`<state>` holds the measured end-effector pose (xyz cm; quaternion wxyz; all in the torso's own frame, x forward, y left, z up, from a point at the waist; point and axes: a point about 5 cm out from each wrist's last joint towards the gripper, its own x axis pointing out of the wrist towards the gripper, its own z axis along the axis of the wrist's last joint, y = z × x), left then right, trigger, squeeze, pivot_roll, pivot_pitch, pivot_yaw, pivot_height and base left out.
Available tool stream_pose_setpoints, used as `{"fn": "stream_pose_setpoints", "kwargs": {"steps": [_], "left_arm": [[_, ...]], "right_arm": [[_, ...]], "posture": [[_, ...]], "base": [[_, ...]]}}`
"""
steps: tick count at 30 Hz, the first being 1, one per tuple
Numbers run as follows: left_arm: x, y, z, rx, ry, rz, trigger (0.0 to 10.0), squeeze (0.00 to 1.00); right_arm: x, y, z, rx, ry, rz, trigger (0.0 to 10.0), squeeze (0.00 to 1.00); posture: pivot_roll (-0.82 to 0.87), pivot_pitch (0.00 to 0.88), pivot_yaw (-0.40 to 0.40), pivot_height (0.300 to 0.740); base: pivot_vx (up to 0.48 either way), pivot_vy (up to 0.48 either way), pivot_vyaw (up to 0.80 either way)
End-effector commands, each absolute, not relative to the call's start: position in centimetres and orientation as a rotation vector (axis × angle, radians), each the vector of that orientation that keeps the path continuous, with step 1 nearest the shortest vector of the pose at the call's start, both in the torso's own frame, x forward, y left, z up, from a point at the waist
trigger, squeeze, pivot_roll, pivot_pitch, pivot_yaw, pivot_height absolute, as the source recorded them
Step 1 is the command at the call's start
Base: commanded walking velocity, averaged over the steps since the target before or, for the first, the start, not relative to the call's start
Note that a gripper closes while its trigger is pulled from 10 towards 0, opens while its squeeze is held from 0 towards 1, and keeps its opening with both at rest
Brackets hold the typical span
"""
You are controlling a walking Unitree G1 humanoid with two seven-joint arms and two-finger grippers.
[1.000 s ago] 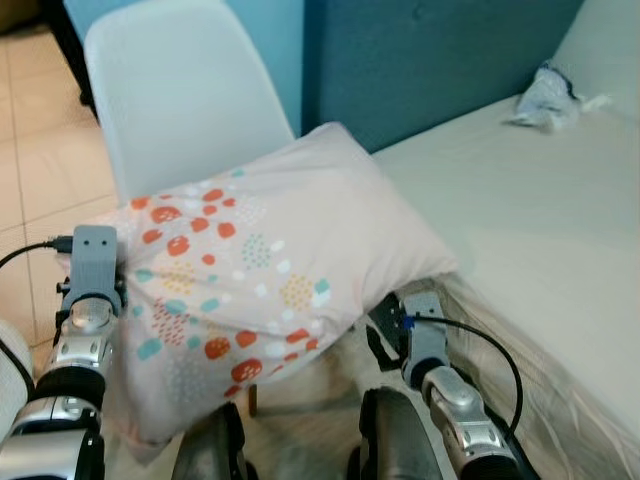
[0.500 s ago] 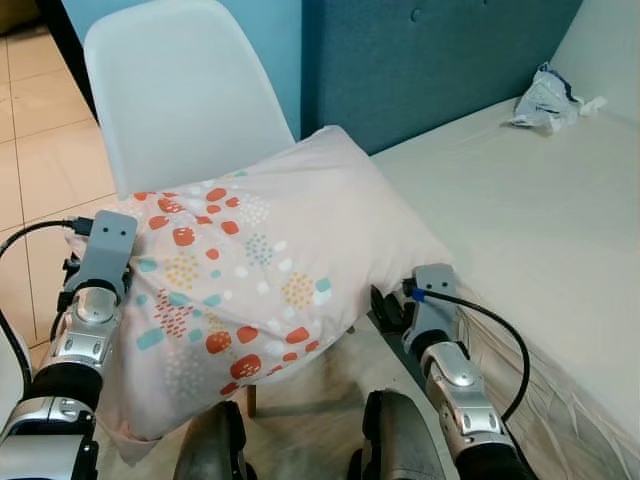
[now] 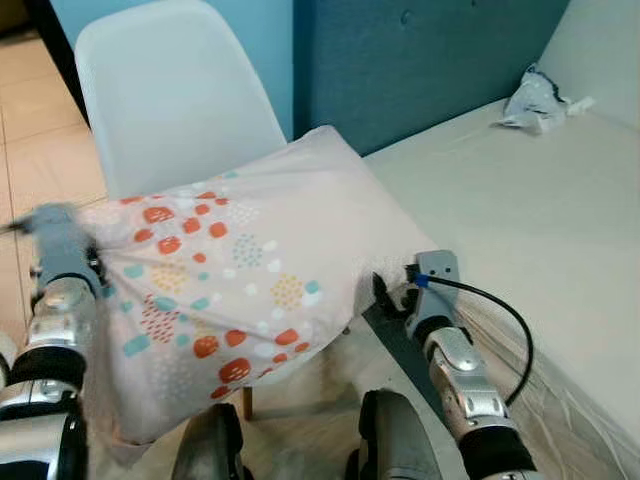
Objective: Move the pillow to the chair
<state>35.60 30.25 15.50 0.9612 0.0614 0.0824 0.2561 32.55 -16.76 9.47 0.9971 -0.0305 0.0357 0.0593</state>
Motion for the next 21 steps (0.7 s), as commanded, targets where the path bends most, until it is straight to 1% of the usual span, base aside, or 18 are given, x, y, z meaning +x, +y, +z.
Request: {"fn": "stream_pose_setpoints", "kwargs": {"steps": [1, 2, 3, 4, 5, 6, 7, 8, 9, 10, 11, 12, 13, 14, 15, 17, 18, 21], "left_arm": [[35.5, 30.0, 14.8, 0.167, 0.264, 0.471, 10.0, 0.00], [35.5, 30.0, 14.8, 0.167, 0.264, 0.471, 10.0, 0.00], [35.8, 29.5, 15.7, 0.514, 0.223, 0.402, 10.0, 0.00], [35.9, 28.1, 14.8, 0.425, 0.238, 0.333, 10.0, 0.00], [35.9, 28.1, 14.8, 0.425, 0.238, 0.333, 10.0, 0.00], [35.8, 28.6, 14.7, 0.413, 0.253, 0.409, 10.0, 0.00], [35.8, 28.6, 14.7, 0.413, 0.253, 0.409, 10.0, 0.00], [36.0, 28.2, 15.4, 0.944, 0.170, 0.273, 10.0, 0.00], [36.0, 28.9, 14.3, -0.063, 0.262, 0.499, 10.0, 0.00], [35.7, 29.4, 14.1, 0.077, 0.282, 0.531, 10.0, 0.00], [35.7, 29.4, 14.1, 0.077, 0.282, 0.531, 10.0, 0.00], [35.5, 29.7, 14.2, 0.265, 0.281, 0.539, 10.0, 0.00], [35.6, 29.3, 14.3, 0.387, 0.258, 0.465, 10.0, 0.00], [35.6, 29.3, 14.2, 0.383, 0.274, 0.467, 10.0, 0.00], [35.6, 29.2, 14.0, 0.300, 0.291, 0.479, 10.0, 0.00], [35.9, 28.3, 14.4, 0.485, 0.239, 0.387, 10.0, 0.00], [36.0, 27.9, 14.5, 0.331, 0.205, 0.398, 10.0, 0.00], [36.0, 27.6, 14.8, 0.370, 0.148, 0.369, 10.0, 0.00]], "right_arm": [[32.5, -16.5, 9.0, -0.046, 0.092, 0.129, 10.0, 0.00], [32.5, -16.5, 9.0, -0.046, 0.092, 0.129, 10.0, 0.00], [32.5, -16.5, 9.0, -0.049, 0.093, 0.131, 10.0, 0.00], [32.5, -16.4, 8.9, -0.049, 0.096, 0.132, 10.0, 0.00], [32.5, -16.4, 8.9, -0.049, 0.096, 0.132, 10.0, 0.00], [32.5, -16.4, 8.9, -0.048, 0.096, 0.133, 10.0, 0.00], [32.5, -16.4, 8.9, -0.048, 0.096, 0.133, 10.0, 0.00], [32.5, -16.3, 8.9, -0.048, 0.095, 0.133, 10.0, 0.00], [32.5, -16.3, 8.9, -0.043, 0.091, 0.128, 10.0, 0.00], [32.5, -16.2, 9.0, -0.042, 0.090, 0.126, 10.0, 0.00], [32.5, -16.2, 9.0, -0.042, 0.090, 0.126, 10.0, 0.00], [32.5, -16.2, 9.0, -0.041, 0.089, 0.125, 10.0, 0.00], [32.5, -16.3, 9.0, -0.041, 0.089, 0.123, 10.0, 0.00], [32.5, -16.5, 8.9, -0.042, 0.091, 0.121, 10.0, 0.00], [32.5, -16.5, 8.9, -0.043, 0.093, 0.120, 10.0, 0.00], [32.4, -16.7, 8.8, -0.046, 0.096, 0.121, 10.0, 0.00], [32.4, -16.7, 8.7, -0.047, 0.098, 0.122, 10.0, 0.00], [32.5, -16.6, 8.8, -0.049, 0.097, 0.125, 10.0, 0.00]], "posture": [[0.02, 0.184, -0.029, 0.603], [0.02, 0.184, -0.029, 0.603], [0.02, 0.184, -0.029, 0.603], [0.02, 0.188, -0.025, 0.603], [0.02, 0.188, -0.025, 0.603], [0.02, 0.189, -0.022, 0.603], [0.02, 0.189, -0.022, 0.603], [0.02, 0.189, -0.021, 0.603], [0.02, 0.192, -0.011, 0.603], [0.02, 0.194, -0.008, 0.603], [0.02, 0.194, -0.008, 0.603], [0.02, 0.194, -0.008, 0.603], [0.02, 0.194, -0.013, 0.603], [0.02, 0.198, -0.014, 0.603], [0.02, 0.198, -0.014, 0.603], [0.02, 0.196, -0.024, 0.603], [0.02, 0.196, -0.026, 0.603], [0.02, 0.195, -0.026, 0.603]], "base": [[0.000, 0.000, 0.00], [0.000, 0.000, 0.00], [0.000, 0.000, 0.00], [0.000, 0.000, 0.00], [0.000, 0.000, 0.00], [0.000, 0.000, 0.00], [0.000, 0.000, 0.00], [0.000, 0.000, 0.00], [0.000, 0.000, 0.00], [0.000, 0.000, 0.00], [0.000, 0.000, 0.00], [0.000, 0.000, 0.00], [0.000, 0.000, 0.00], [0.000, 0.000, 0.00], [0.000, 0.000, 0.00], [0.000, 0.000, 0.00], [0.000, 0.000, 0.00], [0.000, 0.000, 0.00]]}}
